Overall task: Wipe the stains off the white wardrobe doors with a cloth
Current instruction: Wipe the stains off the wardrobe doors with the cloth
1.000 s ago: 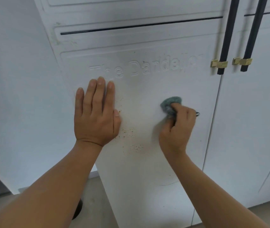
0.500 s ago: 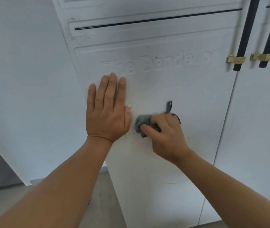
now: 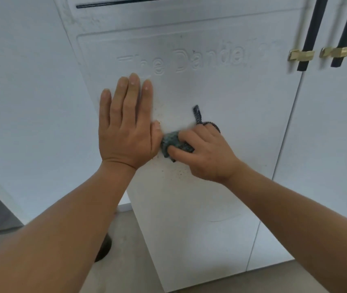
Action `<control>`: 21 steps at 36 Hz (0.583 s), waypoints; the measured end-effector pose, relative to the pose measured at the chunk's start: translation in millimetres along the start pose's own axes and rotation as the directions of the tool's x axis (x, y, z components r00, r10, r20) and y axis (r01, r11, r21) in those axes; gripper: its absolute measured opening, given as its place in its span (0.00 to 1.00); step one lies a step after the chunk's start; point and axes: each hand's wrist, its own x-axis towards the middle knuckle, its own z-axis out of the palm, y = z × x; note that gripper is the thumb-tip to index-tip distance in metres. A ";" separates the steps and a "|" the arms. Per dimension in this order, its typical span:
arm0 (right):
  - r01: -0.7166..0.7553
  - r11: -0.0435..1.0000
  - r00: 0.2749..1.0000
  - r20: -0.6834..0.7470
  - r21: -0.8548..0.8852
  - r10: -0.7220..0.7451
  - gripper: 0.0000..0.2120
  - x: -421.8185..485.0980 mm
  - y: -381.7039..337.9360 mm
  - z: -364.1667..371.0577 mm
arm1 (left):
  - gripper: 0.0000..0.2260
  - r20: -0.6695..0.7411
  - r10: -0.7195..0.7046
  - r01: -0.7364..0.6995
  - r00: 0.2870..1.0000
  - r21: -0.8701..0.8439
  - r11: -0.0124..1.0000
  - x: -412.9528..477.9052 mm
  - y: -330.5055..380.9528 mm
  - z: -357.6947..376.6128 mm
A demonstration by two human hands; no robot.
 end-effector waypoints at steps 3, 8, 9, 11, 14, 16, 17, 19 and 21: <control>-0.242 0.970 0.963 -0.116 0.011 0.242 0.13 2.7 -6.8 3.0 | 0.28 0.002 -0.009 0.009 1.000 0.004 1.000 0.0 -0.2 -0.5; 0.041 0.999 0.998 0.050 0.006 -0.041 0.15 -12.4 -12.5 4.3 | 0.28 -0.016 -0.007 0.007 1.000 0.008 1.000 1.3 0.9 -0.5; 0.061 0.998 0.996 0.066 0.003 -0.061 0.15 -10.8 -9.7 1.9 | 0.28 -0.019 -0.004 0.004 1.000 0.006 1.000 1.3 1.0 -0.1; -0.012 1.000 0.999 0.038 -0.014 0.013 0.14 -10.1 -5.6 0.2 | 0.28 -0.021 0.000 0.000 1.000 0.006 1.000 1.1 1.4 0.2; -0.207 0.978 0.976 -0.067 -0.013 0.205 0.13 -14.3 -9.7 4.7 | 0.28 -0.017 -0.007 0.007 1.000 0.011 1.000 0.0 2.0 0.2; -0.177 0.984 0.984 -0.041 -0.015 0.176 0.14 -20.8 -18.9 9.7 | 0.28 -0.018 -0.004 0.004 1.000 0.020 1.000 -0.3 0.3 0.1; -0.127 0.992 0.992 0.002 -0.013 0.127 0.15 -25.6 -21.1 10.2 | 0.28 -0.023 -0.006 0.007 1.000 0.025 1.000 0.0 0.5 0.2; -0.116 0.993 0.992 0.051 -0.001 0.116 0.16 -30.9 -21.9 6.5 | 0.28 -0.027 -0.008 0.009 1.000 0.026 1.000 0.2 1.0 -0.3; -0.346 0.935 0.937 -0.032 0.076 0.349 0.09 -39.3 -18.6 -1.0 | 0.28 -0.029 -0.008 0.008 1.000 0.023 1.000 0.2 1.8 -0.3</control>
